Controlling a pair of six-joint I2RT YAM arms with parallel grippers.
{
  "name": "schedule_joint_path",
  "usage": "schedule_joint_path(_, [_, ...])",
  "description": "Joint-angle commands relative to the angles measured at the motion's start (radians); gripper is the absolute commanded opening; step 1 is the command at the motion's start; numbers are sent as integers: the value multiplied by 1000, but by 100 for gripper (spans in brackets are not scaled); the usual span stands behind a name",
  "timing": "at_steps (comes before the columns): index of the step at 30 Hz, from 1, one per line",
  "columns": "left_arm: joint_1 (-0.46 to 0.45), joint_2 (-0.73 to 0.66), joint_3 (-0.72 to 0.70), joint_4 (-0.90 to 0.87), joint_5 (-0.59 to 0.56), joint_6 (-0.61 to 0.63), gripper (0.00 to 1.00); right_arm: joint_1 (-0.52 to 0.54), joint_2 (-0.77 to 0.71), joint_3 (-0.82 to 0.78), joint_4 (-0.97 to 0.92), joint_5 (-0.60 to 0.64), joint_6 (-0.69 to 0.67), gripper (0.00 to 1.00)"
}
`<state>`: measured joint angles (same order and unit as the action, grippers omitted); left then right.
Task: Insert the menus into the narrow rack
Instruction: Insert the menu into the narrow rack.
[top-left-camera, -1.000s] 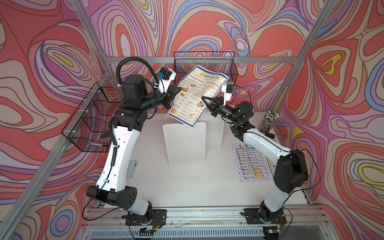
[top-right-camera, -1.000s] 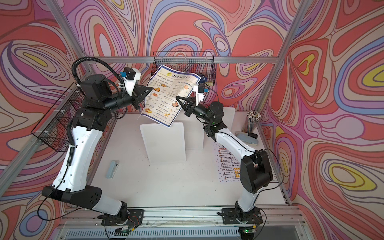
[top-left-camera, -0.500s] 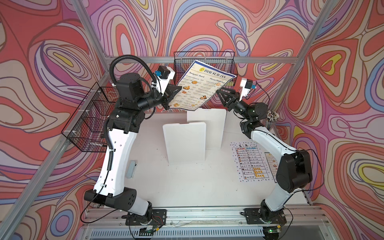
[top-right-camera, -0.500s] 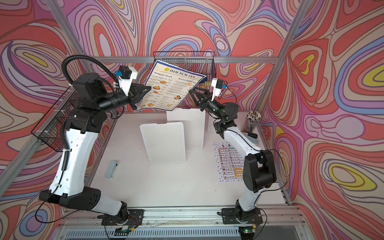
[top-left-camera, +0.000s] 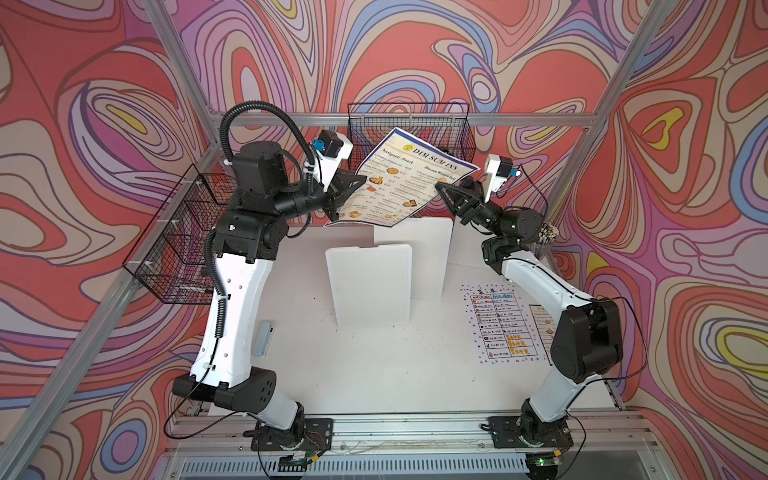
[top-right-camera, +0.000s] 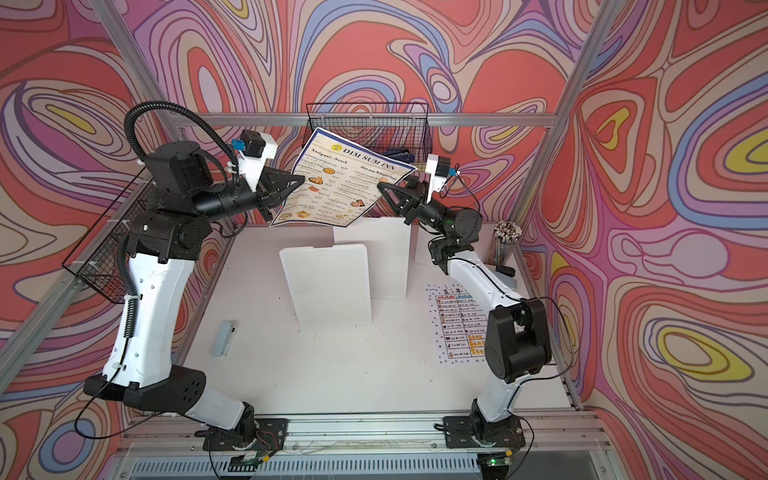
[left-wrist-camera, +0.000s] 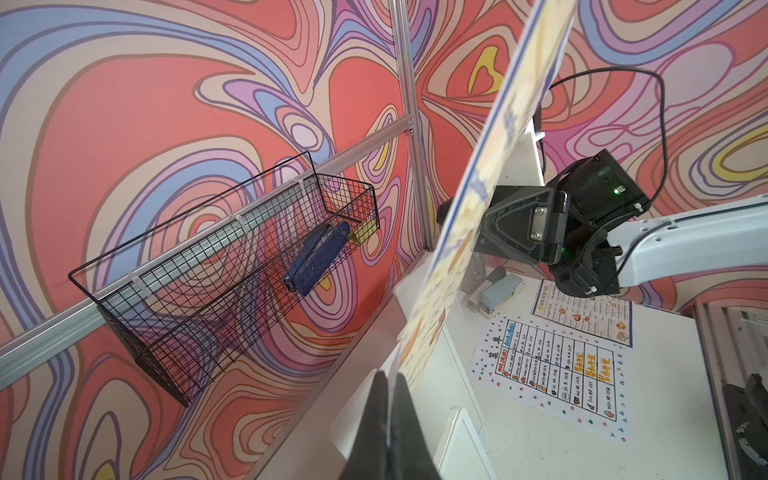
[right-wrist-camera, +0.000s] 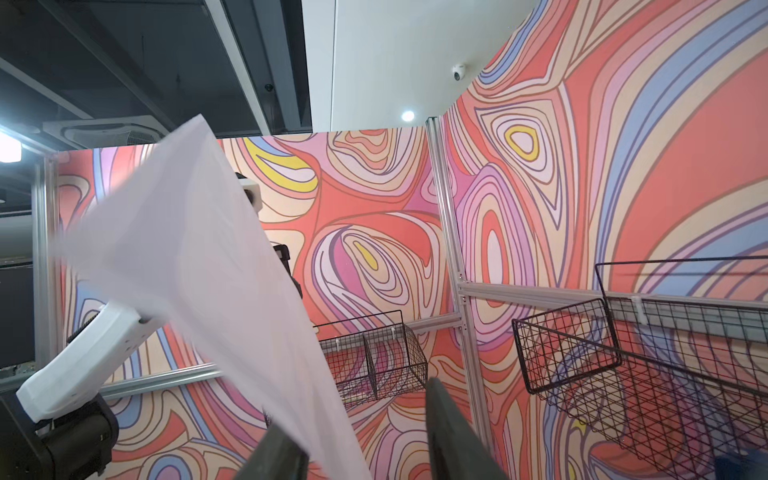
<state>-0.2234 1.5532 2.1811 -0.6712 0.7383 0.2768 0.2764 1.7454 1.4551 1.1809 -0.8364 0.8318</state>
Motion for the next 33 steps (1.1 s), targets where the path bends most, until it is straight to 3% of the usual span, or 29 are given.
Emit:
schedule_joint_path(1, [-1, 10, 21, -38, -18, 11, 0, 3, 2, -5, 55, -29, 34, 29])
schedule_joint_path(5, [-1, 21, 39, -58, -14, 10, 0, 13, -9, -8, 10, -29, 13, 5])
schedule_joint_path(7, [-1, 18, 38, -59, -21, 10, 0, 26, -15, -3, -42, -22, -16, 0])
schedule_joint_path(12, [-1, 12, 46, -74, -62, 25, 0, 71, -57, 15, -304, 55, -148, 0])
schedule_joint_path(20, [-1, 67, 101, -101, -92, 42, 0, 83, -15, 55, -340, 80, -153, 0])
schedule_joint_path(33, [36, 109, 120, -28, -11, -5, 0, 83, 66, 123, -346, 90, -199, 0])
